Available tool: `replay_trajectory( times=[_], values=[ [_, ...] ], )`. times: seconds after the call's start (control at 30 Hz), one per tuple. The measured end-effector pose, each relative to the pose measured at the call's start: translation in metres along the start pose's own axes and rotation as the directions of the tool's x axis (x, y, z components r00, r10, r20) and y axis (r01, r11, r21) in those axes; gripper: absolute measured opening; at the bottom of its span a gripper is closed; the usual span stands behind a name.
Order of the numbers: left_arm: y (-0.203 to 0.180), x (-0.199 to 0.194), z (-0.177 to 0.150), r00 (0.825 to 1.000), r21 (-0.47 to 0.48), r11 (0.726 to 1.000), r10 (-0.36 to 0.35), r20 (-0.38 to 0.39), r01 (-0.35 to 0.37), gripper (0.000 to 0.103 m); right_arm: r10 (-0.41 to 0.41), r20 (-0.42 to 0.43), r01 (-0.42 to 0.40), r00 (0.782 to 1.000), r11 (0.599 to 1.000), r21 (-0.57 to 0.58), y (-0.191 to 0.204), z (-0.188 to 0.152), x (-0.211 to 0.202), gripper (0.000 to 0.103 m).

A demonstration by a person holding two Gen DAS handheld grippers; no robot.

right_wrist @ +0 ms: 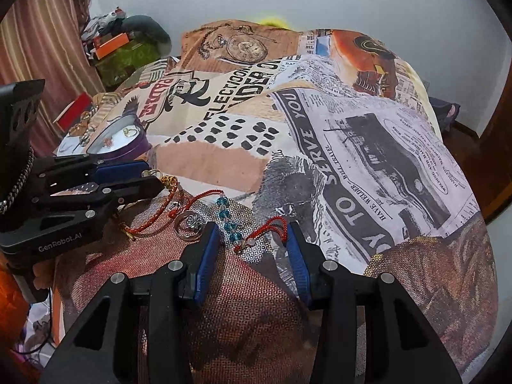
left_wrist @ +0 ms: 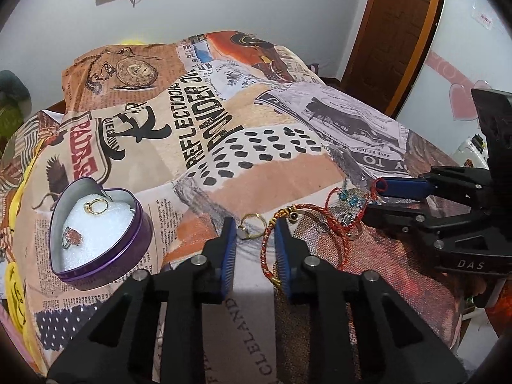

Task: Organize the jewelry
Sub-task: 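Grasp a second gold ring with the left tool while the right tool grasps the red-gold bracelet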

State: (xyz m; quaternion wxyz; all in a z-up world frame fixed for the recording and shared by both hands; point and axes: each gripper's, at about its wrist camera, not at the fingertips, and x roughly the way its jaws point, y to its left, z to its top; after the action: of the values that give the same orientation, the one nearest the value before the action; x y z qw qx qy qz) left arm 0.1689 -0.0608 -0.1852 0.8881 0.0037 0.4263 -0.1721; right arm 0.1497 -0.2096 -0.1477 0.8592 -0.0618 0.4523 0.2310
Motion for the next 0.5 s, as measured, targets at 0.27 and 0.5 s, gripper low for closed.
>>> replay_trajectory(
  times=[0.27,0.5],
  values=[
    [0.004,-0.002,0.000,1.000,-0.026,1.000,-0.003,0.002,0.003,0.005,-0.005,0.012,0.005,1.000,1.000,-0.017,0.005,-0.003,-0.003,0.033],
    [0.002,-0.012,-0.001,1.000,-0.015,1.000,-0.017,-0.010,0.017,0.005,-0.012,0.008,0.012,1.000,1.000,-0.015,0.004,-0.002,-0.011,0.032]
  ],
)
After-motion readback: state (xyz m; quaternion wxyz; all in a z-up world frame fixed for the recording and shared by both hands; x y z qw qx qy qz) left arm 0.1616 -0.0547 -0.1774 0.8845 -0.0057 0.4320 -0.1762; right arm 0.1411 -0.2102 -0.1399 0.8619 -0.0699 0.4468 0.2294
